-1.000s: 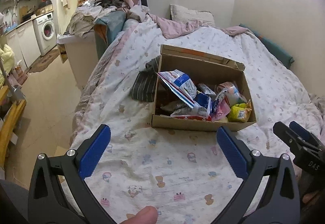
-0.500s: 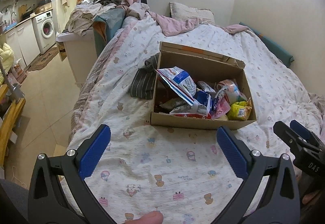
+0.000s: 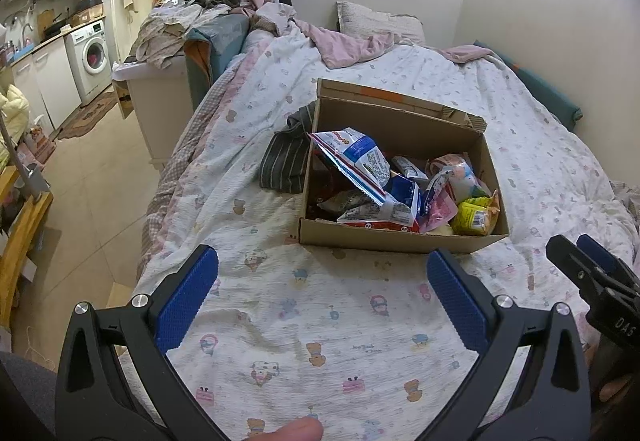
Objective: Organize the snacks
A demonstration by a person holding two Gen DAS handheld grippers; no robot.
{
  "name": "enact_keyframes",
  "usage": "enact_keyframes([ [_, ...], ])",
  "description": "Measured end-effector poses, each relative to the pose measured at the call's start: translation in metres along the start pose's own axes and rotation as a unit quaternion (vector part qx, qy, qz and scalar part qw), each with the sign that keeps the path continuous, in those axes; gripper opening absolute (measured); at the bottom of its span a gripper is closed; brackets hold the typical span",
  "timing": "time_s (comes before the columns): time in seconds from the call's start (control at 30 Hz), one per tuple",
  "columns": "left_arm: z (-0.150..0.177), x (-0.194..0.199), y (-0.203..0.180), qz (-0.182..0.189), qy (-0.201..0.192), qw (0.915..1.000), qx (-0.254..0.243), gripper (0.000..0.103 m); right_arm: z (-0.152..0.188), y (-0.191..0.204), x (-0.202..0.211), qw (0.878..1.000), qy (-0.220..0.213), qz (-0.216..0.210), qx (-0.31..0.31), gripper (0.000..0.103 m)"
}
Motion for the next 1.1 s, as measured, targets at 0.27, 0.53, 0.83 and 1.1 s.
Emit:
enact_keyframes([
  [0.27, -0.0004, 0.0003, 0.0, 0.0, 0.0, 1.0, 0.0, 0.103, -0.0005, -0.0004, 0.0004, 1.0, -0.001, 0.0, 0.001, 0.103],
  [0.53, -0.0003, 0.0005, -0.0003, 0.0, -0.001, 1.0, 0.0, 0.103, -0.0004, -0.0005, 0.0001, 1.0, -0.001, 0.0, 0.0, 0.103],
  [0.83, -0.0015, -0.0003, -0.0006, 0.001, -0.001, 1.0, 0.0, 0.103, -0.0009, 0.0, 0.0004, 1.0, -0.002, -0.003, -0.001, 0.103],
  [1.1, -0.0036, -0.0015, -0.0049, 0.009, 0.001, 0.9999, -0.004, 0.103, -0.0079, -0.001, 0.0021, 1.0, -0.01, -0.006, 0.0, 0.103],
])
Point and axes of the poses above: each gripper's, at about its wrist camera, not at the fingertips, and x roughly against the way its jaws point, y to its left, z to its underside, the point moved 7 cm from there along -x, roughly the way its jaws point, and after that the axes turned 3 degrees about x, right-handed, at the moved point
